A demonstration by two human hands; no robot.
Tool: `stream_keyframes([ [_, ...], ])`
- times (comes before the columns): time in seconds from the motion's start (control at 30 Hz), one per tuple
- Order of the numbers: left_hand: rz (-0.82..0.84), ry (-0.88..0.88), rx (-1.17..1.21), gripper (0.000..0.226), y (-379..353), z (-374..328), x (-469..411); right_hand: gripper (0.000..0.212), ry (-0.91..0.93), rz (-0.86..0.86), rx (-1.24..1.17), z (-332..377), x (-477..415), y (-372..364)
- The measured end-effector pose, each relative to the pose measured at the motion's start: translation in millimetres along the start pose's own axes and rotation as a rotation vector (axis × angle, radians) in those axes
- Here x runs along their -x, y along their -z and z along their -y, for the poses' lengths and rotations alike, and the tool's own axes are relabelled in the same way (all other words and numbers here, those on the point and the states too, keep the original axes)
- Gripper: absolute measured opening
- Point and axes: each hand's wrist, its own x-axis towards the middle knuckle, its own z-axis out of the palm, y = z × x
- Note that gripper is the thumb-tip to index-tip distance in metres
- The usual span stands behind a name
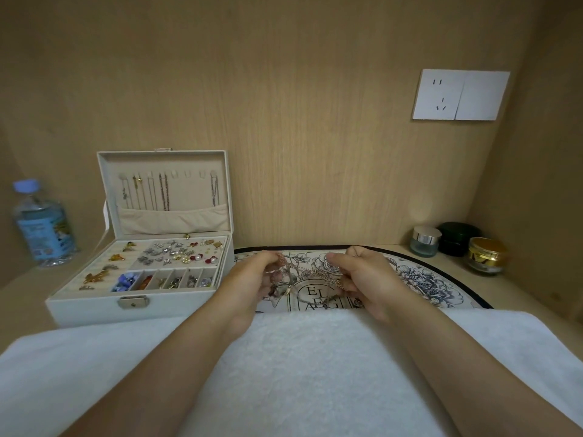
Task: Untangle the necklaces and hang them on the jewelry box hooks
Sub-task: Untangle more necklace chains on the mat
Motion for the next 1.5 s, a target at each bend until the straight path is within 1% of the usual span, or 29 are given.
stream_keyframes([
  [0.03,0.015,0.028,-0.010,0.018,-1,0,1,0.044,0.014,-0.032,0.048,-1,0,-1],
  [0.1,-0.026,0.029,-0.176,0.020,-4,1,0,0.043,0.038,-0.083,0.111,-1,-1,-1],
  [0.13,-0.068,0.032,-0.281,0.021,-4,-1,1,0.042,0.047,-0.099,0.108,0,-1,0],
  [0.17,-0.106,0.037,-0.330,0.022,-5,-3,2,0.041,0.056,-0.102,0.093,1,0,2],
  [0.2,-0.111,0.051,-0.323,0.024,-4,-4,2,0.038,0.059,-0.098,0.069,3,0,2],
  [0.23,-0.088,0.061,-0.263,0.026,-2,-3,0,0.036,0.055,-0.090,0.044,4,1,3],
  [0.3,0.030,0.072,-0.088,0.026,0,-4,3,0.033,0.047,-0.091,0.018,4,2,3],
  [0.37,0.152,0.109,0.052,0.018,3,-6,5,0.033,0.050,-0.142,0.051,2,0,2],
  [0.4,0.185,0.122,0.109,0.013,6,-7,5,0.034,0.057,-0.189,0.093,1,-1,2],
  [0.47,0.187,0.126,0.186,0.010,13,-12,2,0.034,0.075,-0.297,0.210,-2,-5,8],
  [0.53,0.144,0.100,0.178,0.017,21,-16,-2,0.032,0.078,-0.370,0.264,-4,-9,16],
  [0.6,0.138,0.077,0.182,0.021,23,-17,-2,0.029,0.075,-0.401,0.304,-6,-13,23],
  [0.67,0.131,0.052,0.172,0.021,17,-14,0,0.024,0.094,-0.407,0.400,-9,-17,26],
  [0.77,0.050,-0.055,-0.086,0.024,6,-6,0,0.010,0.155,-0.382,0.635,-12,-17,26],
  [0.8,0.022,-0.076,-0.164,0.025,3,-4,0,0.008,0.154,-0.360,0.733,-12,-16,25],
  [0.9,-0.055,-0.156,-0.437,0.023,3,7,-2,0.020,0.082,-0.262,1.061,-13,-11,23],
  [0.97,-0.065,-0.209,-0.600,0.023,4,11,-2,0.031,0.065,-0.197,1.284,-14,-10,22],
  [1.0,-0.065,-0.227,-0.666,0.023,5,12,-3,0.035,0.104,-0.190,1.374,-13,-8,21],
  [1.03,-0.068,-0.241,-0.726,0.024,6,12,-4,0.037,0.186,-0.189,1.416,-13,-7,19],
  [1.07,-0.069,-0.251,-0.770,0.024,7,12,-4,0.036,0.308,-0.167,1.406,-11,-6,16],
  [1.1,-0.069,-0.260,-0.785,0.025,6,12,-4,0.032,0.437,-0.105,1.340,-10,-5,12],
  [1.13,-0.070,-0.274,-0.773,0.025,6,13,-4,0.027,0.527,-0.010,1.239,-10,-3,7],
  [1.17,-0.076,-0.286,-0.750,0.024,5,13,-4,0.022,0.561,0.098,1.149,-10,-2,1],
  [1.2,-0.090,-0.303,-0.726,0.023,4,13,-4,0.018,0.564,0.199,1.112,-12,-1,-5],
  [1.23,-0.108,-0.312,-0.700,0.022,4,12,-4,0.016,0.567,0.272,1.126,-16,-1,-10],
  [1.27,-0.126,-0.315,-0.653,0.021,3,11,-5,0.012,0.571,0.307,1.150,-19,-2,-14],
  [1.3,-0.140,-0.311,-0.579,0.020,3,10,-5,0.010,0.561,0.317,1.146,-20,-3,-16],
  [1.37,-0.168,-0.309,-0.414,0.020,3,8,-6,0.014,0.499,0.316,1.042,-18,-4,-16],
  [1.5,-0.226,-0.317,-0.351,0.020,5,9,-10,0.019,0.336,0.303,0.701,-17,0,-15],
])
